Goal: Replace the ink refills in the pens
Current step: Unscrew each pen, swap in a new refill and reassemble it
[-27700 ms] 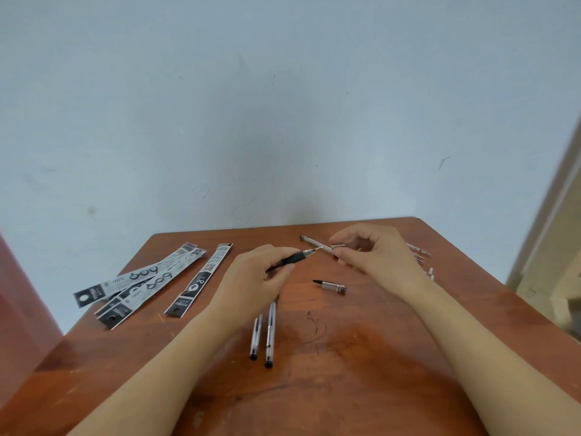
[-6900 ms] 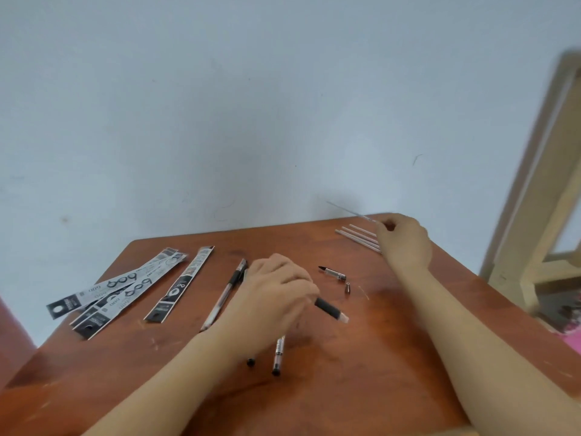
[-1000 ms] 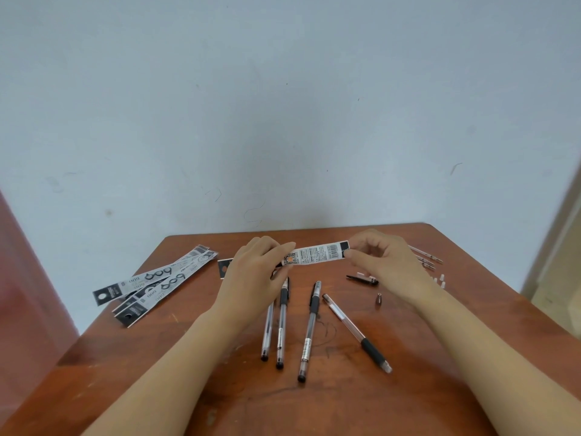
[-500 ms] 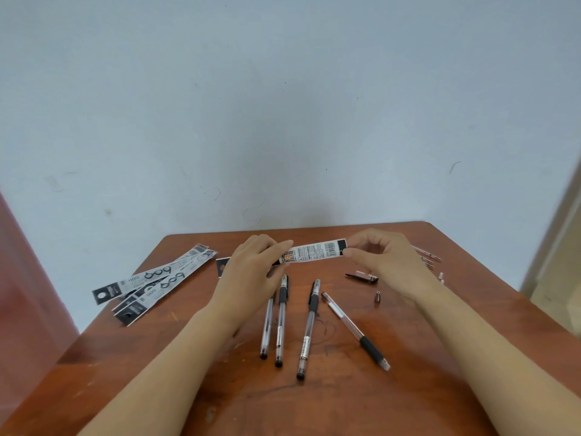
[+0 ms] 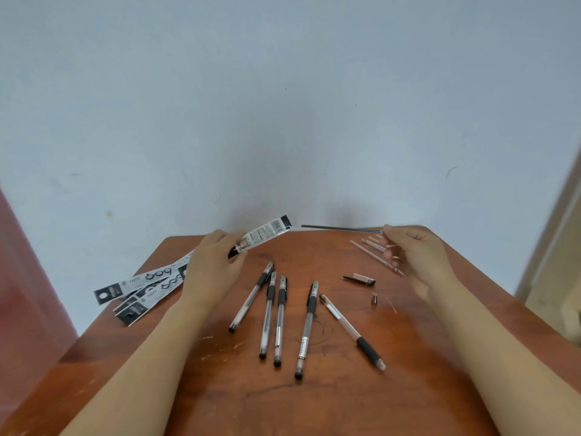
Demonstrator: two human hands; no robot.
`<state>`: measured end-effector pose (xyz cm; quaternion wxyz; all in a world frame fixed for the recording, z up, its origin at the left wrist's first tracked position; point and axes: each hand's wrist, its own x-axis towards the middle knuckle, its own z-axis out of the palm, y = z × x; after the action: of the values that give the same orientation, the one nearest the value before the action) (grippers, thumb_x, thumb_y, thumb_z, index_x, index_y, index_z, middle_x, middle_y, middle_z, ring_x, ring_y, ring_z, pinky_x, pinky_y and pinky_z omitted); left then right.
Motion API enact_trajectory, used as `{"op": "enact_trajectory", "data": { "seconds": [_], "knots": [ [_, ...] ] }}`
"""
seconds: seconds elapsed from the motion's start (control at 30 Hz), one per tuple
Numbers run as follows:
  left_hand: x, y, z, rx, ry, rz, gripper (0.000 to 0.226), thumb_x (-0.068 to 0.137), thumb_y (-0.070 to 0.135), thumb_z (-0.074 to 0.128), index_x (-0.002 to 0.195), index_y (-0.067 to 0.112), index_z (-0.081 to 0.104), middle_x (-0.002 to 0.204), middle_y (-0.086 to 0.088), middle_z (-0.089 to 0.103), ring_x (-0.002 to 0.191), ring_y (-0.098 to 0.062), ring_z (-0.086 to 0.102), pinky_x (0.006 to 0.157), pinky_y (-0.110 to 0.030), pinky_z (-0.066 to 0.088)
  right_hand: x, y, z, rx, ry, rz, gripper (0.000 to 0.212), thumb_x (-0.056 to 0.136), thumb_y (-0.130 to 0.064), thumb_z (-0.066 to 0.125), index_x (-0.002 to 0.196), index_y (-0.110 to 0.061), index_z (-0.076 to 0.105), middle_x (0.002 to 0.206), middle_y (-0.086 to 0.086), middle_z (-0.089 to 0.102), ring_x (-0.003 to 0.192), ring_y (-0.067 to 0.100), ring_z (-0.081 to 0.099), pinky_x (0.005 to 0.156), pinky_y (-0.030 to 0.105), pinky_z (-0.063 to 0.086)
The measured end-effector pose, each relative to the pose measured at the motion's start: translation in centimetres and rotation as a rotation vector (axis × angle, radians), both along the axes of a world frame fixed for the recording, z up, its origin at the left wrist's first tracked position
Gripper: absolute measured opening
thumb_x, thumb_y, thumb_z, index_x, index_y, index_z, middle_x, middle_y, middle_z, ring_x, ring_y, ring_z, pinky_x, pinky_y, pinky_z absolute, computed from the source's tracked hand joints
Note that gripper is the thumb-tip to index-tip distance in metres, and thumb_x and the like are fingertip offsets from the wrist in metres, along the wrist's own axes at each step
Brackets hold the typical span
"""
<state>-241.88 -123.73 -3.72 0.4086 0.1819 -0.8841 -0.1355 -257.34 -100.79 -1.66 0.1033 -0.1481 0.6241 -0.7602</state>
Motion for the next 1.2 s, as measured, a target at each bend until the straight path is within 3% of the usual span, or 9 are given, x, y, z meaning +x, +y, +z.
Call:
{"op": "enact_trajectory", "data": {
  "seconds": [0.23,0.4,0.53,0.77,0.87,0.97,1.1,1.2],
  "knots": [
    [0.8,-2.7,0.0,0.040,-0.126,0.289,0.033,0.084,0.011,0.054,0.117,0.006,0.057,0.104,-0.017,0.058,0.100,-0.034,0.046,0.077,-0.041,0.041,-0.2,-0.1,-0.4,0.054,-0.005,-0.008,0.020,0.087,-0.016,0.060,0.067,-0.013,0.060,0.064,0.001,0.056,0.035,0.002,0.043,0.040,0.015,0.032],
    [1.7,-4.7,-0.6,0.101,-0.359,0.447,0.022,0.082,0.017,0.054,0.102,0.012,0.062,0.104,-0.013,0.060,0.097,-0.035,0.049,0.076,-0.040,0.048,-0.3,-0.2,-0.7,0.090,0.007,0.015,0.018,0.086,-0.016,0.061,0.069,-0.013,0.061,0.066,0.001,0.058,0.036,0.003,0.045,0.040,0.015,0.033],
    [1.7,-4.9,-0.7,0.146,-0.409,0.500,0.021,0.079,0.004,0.047,0.095,0.007,0.061,0.101,-0.018,0.058,0.099,-0.036,0.048,0.074,-0.039,0.044,-0.1,-0.3,-0.7,0.106,0.014,0.029,0.018,0.086,-0.016,0.062,0.069,-0.011,0.061,0.067,0.002,0.059,0.037,0.003,0.045,0.039,0.015,0.033],
    [1.8,-4.7,-0.8,0.120,-0.484,0.522,0.020,0.077,0.008,0.051,0.095,0.008,0.061,0.107,-0.013,0.058,0.103,-0.033,0.046,0.078,-0.034,0.039,0.3,-0.5,-0.6,0.127,0.022,0.037,0.017,0.086,-0.016,0.062,0.070,-0.010,0.061,0.064,0.001,0.060,0.035,0.002,0.045,0.039,0.014,0.033],
    [1.6,-4.0,-0.3,0.132,-0.414,0.441,0.030,0.080,0.013,0.054,0.109,0.012,0.060,0.118,-0.013,0.055,0.112,-0.034,0.042,0.089,-0.038,0.038,0.5,-0.5,-0.5,0.145,0.046,0.051,0.019,0.086,-0.016,0.061,0.068,-0.011,0.061,0.064,0.001,0.059,0.036,0.002,0.045,0.039,0.014,0.033],
    [0.9,-1.9,0.7,0.137,-0.220,0.228,0.035,0.085,0.019,0.057,0.119,0.009,0.057,0.122,-0.015,0.055,0.117,-0.032,0.042,0.096,-0.039,0.035,0.8,-0.6,-0.5,0.151,0.077,0.078,0.019,0.086,-0.015,0.061,0.068,-0.011,0.062,0.065,0.001,0.061,0.037,0.002,0.046,0.039,0.014,0.035],
    [0.5,2.9,1.7,-0.015,-0.044,-0.060,0.032,0.088,0.022,0.056,0.117,0.008,0.059,0.111,-0.009,0.059,0.109,-0.023,0.046,0.088,-0.027,0.031,1.8,-1.0,-0.3,0.129,0.133,0.119,0.021,0.085,-0.012,0.062,0.064,-0.012,0.062,0.057,-0.004,0.062,0.038,0.002,0.047,0.039,0.013,0.036],
    [0.1,4.5,1.1,-0.160,-0.118,-0.200,0.044,0.084,0.037,0.047,0.114,0.008,0.061,0.101,-0.007,0.063,0.097,-0.022,0.054,0.082,-0.031,0.037,2.4,-1.4,-0.2,0.134,0.171,0.157,0.023,0.084,-0.012,0.063,0.061,-0.012,0.061,0.049,-0.008,0.062,0.038,0.002,0.046,0.040,0.013,0.037]
  ]
}}
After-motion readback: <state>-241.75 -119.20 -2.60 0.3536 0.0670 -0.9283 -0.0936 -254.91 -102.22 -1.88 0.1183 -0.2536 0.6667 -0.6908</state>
